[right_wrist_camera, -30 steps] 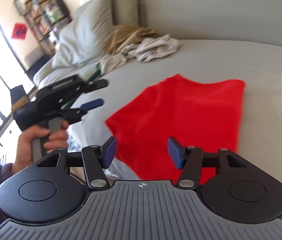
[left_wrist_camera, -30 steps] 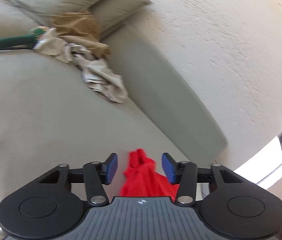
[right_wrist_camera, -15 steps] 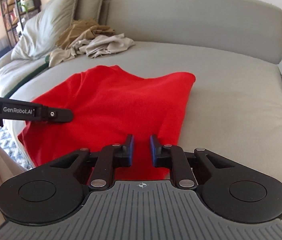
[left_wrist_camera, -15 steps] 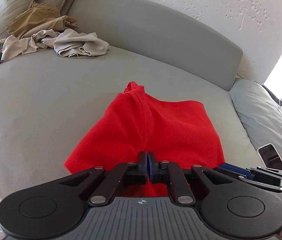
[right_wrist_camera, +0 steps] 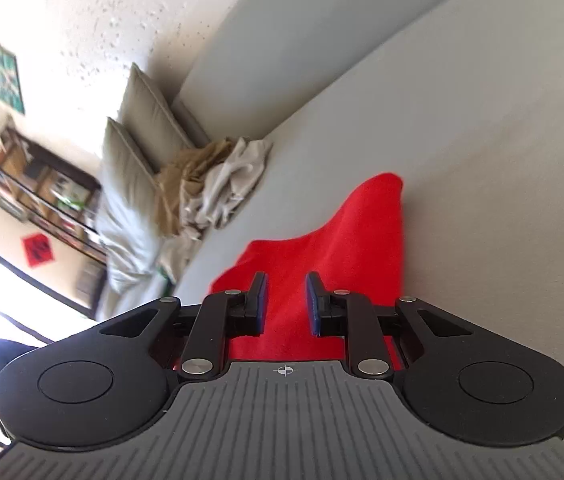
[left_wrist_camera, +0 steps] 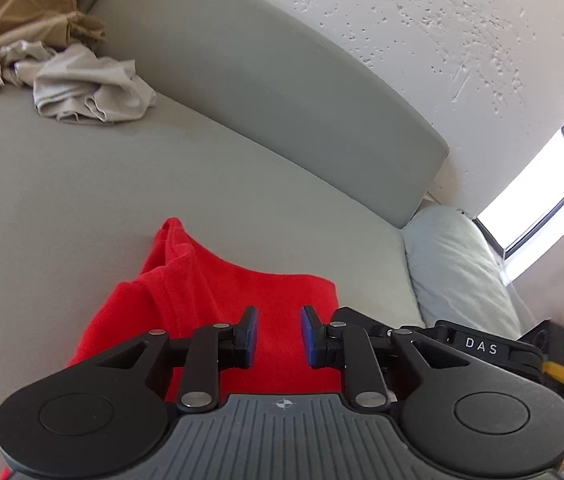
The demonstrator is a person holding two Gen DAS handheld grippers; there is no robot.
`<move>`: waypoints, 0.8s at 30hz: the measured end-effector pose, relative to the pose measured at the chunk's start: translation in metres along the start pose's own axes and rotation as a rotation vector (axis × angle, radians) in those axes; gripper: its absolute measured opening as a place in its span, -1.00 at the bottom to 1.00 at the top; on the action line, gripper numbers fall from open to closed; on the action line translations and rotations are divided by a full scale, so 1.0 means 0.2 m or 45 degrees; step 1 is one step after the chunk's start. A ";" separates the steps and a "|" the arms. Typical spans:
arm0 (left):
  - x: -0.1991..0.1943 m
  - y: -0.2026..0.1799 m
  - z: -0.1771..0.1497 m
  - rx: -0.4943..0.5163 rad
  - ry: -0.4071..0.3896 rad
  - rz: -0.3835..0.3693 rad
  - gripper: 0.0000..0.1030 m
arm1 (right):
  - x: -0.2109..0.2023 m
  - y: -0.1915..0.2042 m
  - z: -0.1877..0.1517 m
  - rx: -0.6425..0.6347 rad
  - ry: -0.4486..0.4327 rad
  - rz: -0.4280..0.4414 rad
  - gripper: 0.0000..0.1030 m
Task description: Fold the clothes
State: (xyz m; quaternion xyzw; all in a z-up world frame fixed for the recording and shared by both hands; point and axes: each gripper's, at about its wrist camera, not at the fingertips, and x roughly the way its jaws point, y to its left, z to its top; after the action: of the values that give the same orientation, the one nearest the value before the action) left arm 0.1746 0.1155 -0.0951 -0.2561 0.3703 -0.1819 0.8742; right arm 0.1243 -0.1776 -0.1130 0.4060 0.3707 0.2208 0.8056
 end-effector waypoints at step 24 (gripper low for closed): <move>-0.44 0.21 -0.05 -0.162 -0.154 0.329 0.27 | -0.13 -0.03 0.08 -0.042 0.016 -0.260 0.28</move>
State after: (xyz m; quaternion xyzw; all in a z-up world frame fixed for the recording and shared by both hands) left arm 0.1142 0.1918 -0.0768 -0.2717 0.3578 -0.0283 0.8930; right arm 0.1215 -0.2054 -0.1011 0.3513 0.4117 0.1463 0.8281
